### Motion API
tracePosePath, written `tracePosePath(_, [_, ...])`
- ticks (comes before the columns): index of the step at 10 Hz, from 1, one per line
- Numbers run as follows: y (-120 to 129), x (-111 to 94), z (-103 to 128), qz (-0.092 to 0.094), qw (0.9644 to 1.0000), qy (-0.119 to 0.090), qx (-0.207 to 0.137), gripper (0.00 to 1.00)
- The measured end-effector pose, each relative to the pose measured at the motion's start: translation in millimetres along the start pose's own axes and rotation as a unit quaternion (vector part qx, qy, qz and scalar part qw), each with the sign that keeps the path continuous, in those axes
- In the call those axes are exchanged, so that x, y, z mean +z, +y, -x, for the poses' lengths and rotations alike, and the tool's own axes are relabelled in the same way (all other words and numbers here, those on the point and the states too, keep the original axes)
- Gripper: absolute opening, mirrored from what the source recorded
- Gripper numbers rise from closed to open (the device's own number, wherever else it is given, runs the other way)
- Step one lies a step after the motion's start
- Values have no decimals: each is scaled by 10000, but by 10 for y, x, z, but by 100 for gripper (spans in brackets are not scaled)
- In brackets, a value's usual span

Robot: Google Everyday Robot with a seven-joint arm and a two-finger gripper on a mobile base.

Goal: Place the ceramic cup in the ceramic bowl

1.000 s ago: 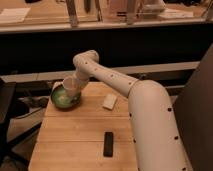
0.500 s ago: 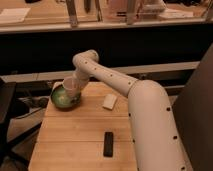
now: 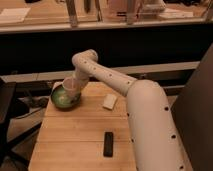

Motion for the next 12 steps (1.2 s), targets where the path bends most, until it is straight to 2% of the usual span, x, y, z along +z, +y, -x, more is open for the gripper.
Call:
tracePosePath(3, [-31,7,20,28,10000,-33,-27,29])
tracePosePath(6, [-13,-16,15,57,10000,-62,-5,45])
tracePosePath(7, [-31,-25,19,62,10000,-68,-11,46])
tracePosePath(8, [-39,-25,26,70,9999,-78,-16,46])
tracePosePath(12, [-32,-40,18,93,9999,-110,-4,26])
